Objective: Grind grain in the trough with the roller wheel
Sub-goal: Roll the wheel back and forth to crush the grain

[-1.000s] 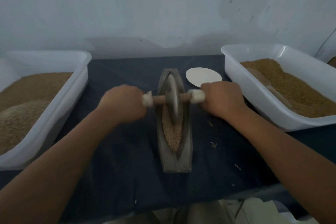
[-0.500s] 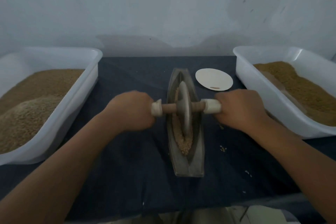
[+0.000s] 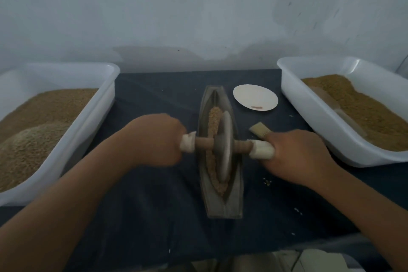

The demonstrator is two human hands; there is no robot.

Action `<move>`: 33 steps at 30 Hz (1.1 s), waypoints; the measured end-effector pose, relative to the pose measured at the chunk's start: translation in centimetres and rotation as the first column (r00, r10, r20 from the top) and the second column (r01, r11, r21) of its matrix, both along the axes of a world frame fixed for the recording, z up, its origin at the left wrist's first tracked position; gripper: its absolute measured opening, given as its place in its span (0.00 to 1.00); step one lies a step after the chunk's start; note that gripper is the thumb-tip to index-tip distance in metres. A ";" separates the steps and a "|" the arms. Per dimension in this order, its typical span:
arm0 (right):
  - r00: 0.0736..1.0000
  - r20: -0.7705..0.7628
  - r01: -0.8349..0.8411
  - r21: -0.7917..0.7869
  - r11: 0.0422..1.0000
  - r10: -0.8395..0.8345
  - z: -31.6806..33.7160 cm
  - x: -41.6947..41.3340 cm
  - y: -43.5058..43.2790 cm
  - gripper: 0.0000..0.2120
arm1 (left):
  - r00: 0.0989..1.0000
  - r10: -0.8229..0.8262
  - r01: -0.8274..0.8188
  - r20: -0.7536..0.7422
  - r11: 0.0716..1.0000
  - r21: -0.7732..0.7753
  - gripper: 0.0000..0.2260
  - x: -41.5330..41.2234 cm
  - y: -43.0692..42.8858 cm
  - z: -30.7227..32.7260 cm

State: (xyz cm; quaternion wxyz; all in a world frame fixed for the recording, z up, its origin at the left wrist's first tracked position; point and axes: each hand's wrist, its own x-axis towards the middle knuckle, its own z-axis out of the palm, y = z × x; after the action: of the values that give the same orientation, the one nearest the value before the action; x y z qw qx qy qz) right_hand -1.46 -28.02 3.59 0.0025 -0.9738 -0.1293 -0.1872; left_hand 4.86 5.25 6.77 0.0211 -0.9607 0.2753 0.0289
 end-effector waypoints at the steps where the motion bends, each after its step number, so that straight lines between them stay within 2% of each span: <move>1: 1.000 -0.015 0.021 0.018 1.000 -0.020 -0.4 0.2 0.0 0.16 | 0.999 -0.005 0.005 0.046 1.000 0.005 0.09 0.5 -0.4 0.2; 3: 0.992 -0.056 0.113 0.000 0.994 -0.112 -0.3 2.4 0.5 0.15 | 0.993 0.048 -0.052 0.112 0.998 0.038 0.11 2.8 -1.8 0.6; 5: 0.984 -0.027 0.175 -0.034 0.984 -0.176 0.4 5.8 1.2 0.14 | 0.977 0.156 -0.159 0.149 0.987 0.013 0.13 5.3 -2.8 0.9; 7: 0.981 -0.005 0.195 -0.031 0.980 -0.195 1.5 8.6 2.0 0.14 | 0.957 0.251 -0.247 0.146 0.968 -0.048 0.14 6.9 -3.0 0.5; 9: 0.982 -0.054 0.179 -0.052 0.983 -0.182 2.5 9.6 2.4 0.15 | 0.955 0.279 -0.271 0.100 0.958 -0.088 0.13 6.9 -2.9 -0.1; 11: 0.981 -0.102 0.156 -0.081 0.984 -0.164 3.0 8.6 2.3 0.13 | 0.967 0.253 -0.249 0.035 0.965 -0.081 0.10 5.5 -2.4 -0.7; 14: 0.993 -0.073 0.081 -0.152 0.985 -0.093 2.4 4.9 1.3 0.11 | 0.978 0.195 -0.200 -0.073 0.977 -0.070 0.08 1.6 -0.5 -1.3; 16: 0.999 -0.042 -0.004 -0.108 0.994 -0.001 1.7 2.3 0.7 0.13 | 0.982 0.149 -0.156 -0.118 0.987 -0.047 0.09 -0.6 0.2 -1.5; 18: 0.999 0.013 -0.030 -0.030 0.999 0.031 0.8 1.4 0.3 0.14 | 0.990 0.110 -0.113 -0.083 0.993 -0.038 0.09 -0.9 0.3 -1.5; 20: 0.997 -0.033 0.069 -0.036 0.997 -0.070 0.3 2.5 0.6 0.13 | 0.996 0.093 -0.093 0.004 0.995 -0.033 0.10 0.7 -0.5 -0.7; 23: 0.972 -0.074 0.221 -0.042 0.974 -0.223 0.3 6.4 1.5 0.11 | 0.970 0.165 -0.165 0.177 0.986 -0.015 0.12 4.6 -2.6 0.9; 26: 0.959 -0.109 0.263 0.007 0.965 -0.261 1.0 9.0 2.2 0.09 | 0.943 0.224 -0.222 0.245 0.974 -0.039 0.14 6.8 -3.8 1.4; 30: 0.968 -0.153 0.192 -0.055 0.980 -0.198 1.0 6.0 1.1 0.11 | 0.979 0.142 -0.141 0.143 0.990 -0.020 0.10 4.1 -2.1 0.5; 33: 0.997 -0.065 0.036 -0.044 0.998 -0.039 1.1 1.4 0.4 0.15 | 0.986 0.058 -0.054 0.157 0.998 -0.027 0.11 0.5 -0.2 -1.2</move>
State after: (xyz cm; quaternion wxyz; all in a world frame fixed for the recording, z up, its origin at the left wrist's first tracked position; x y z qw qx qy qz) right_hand -0.06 -27.66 4.66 -0.0178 -0.9815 -0.1149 -0.1523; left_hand 5.34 5.10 5.53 0.0310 -0.9675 0.2459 -0.0498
